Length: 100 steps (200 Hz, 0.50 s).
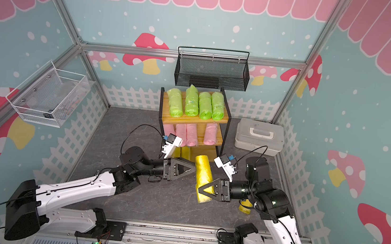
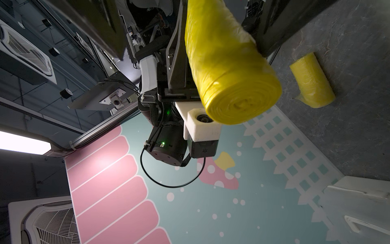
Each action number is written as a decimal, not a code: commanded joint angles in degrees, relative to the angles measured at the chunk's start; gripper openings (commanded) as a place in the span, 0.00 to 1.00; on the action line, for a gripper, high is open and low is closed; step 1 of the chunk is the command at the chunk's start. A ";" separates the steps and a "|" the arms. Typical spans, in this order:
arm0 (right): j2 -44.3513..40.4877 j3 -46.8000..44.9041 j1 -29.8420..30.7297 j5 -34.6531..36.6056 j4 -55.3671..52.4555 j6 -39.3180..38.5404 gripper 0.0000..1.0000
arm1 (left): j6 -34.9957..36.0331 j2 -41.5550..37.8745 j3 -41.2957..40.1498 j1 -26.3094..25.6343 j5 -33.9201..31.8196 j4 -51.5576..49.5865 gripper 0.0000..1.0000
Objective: Sort the rolls of trash bags by color and place them on the shelf
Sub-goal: Pick up the roll of trash bags from the center of the board.
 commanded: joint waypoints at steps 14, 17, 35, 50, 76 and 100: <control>0.50 2.10 1.93 1.43 3.94 0.69 0.00 | 2.67 1.20 2.00 -0.86 1.12 -3.50 0.99; 0.61 2.18 2.10 1.43 4.05 0.86 0.00 | 2.76 1.26 2.00 -0.93 1.06 -3.76 0.99; 1.03 2.29 3.21 1.48 4.86 1.36 0.00 | 2.89 1.84 2.00 -1.08 0.92 -3.79 0.99; 1.43 2.29 4.28 1.43 5.15 1.34 0.00 | 2.58 2.42 2.06 -1.17 0.67 -3.47 0.99; 2.10 1.86 5.82 3.39 5.32 1.27 0.00 | 1.55 3.89 2.57 -1.17 1.85 -1.67 0.93; 2.30 1.42 7.08 4.27 5.88 1.22 0.00 | 0.95 4.99 3.12 -1.11 2.17 -1.85 0.83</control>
